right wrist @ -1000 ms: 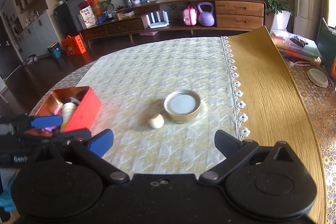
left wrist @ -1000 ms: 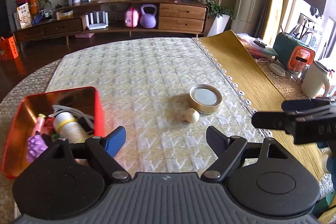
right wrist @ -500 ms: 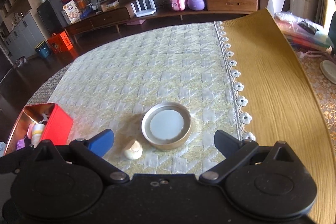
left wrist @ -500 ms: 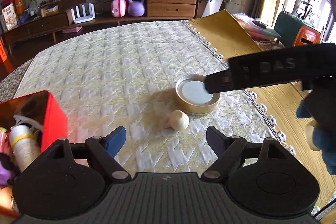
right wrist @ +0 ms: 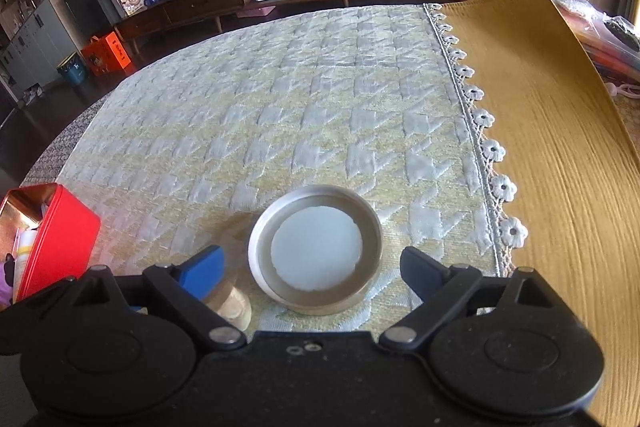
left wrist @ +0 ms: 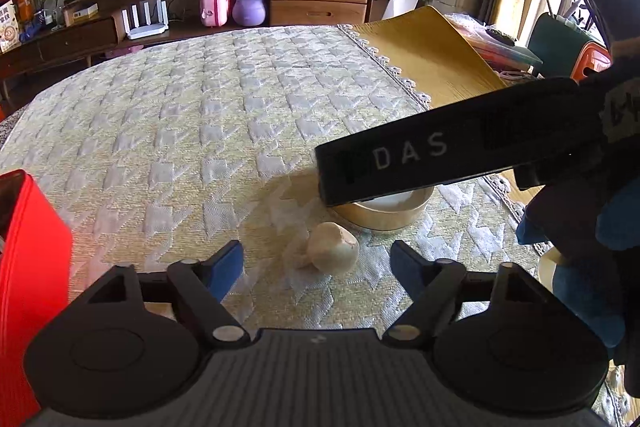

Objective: Organize rigid objects
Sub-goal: 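Grasp the cream egg-shaped ball with the left tool while the right tool grasps the round tan lid, then carry the ball in the left tool while the right tool carries the lid over the tin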

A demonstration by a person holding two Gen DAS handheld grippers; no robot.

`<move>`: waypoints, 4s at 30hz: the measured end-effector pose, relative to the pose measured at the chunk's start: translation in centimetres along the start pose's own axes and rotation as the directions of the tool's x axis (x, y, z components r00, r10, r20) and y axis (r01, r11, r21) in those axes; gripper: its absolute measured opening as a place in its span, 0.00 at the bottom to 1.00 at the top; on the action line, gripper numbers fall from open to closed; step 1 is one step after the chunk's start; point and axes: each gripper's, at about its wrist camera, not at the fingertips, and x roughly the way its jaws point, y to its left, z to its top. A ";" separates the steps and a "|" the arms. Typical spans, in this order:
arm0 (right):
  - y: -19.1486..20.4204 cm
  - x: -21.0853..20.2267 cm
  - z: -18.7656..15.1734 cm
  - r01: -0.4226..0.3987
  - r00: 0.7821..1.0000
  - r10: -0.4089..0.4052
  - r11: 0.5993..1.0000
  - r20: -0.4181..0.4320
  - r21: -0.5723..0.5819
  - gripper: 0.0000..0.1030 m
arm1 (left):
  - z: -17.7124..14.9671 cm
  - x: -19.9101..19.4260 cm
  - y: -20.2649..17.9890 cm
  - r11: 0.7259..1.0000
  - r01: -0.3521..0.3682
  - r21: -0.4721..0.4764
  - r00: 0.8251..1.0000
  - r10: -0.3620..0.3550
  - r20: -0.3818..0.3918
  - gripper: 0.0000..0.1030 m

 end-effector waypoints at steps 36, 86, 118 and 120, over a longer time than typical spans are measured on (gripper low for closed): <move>0.9 -4.0 -2.0 0.056 0.998 -0.054 0.997 0.045 -0.052 0.75 | -0.7 -3.8 1.9 0.998 -0.039 -0.048 0.999 0.037 -0.028 0.27; 21.4 -11.9 -7.3 -0.129 0.989 0.149 0.910 0.019 -0.394 0.75 | -2.2 -20.8 20.3 0.935 -0.180 -0.305 0.981 0.193 0.013 0.27; 28.7 -2.2 -6.6 -0.107 0.994 0.108 0.861 -0.028 -0.497 0.75 | -0.5 -9.8 25.2 0.950 -0.183 -0.254 0.983 0.169 -0.075 0.27; 28.8 -2.1 -6.5 -0.104 0.994 0.106 0.858 -0.024 -0.502 0.75 | -0.7 -9.7 25.1 0.951 -0.183 -0.248 0.983 0.169 -0.077 0.27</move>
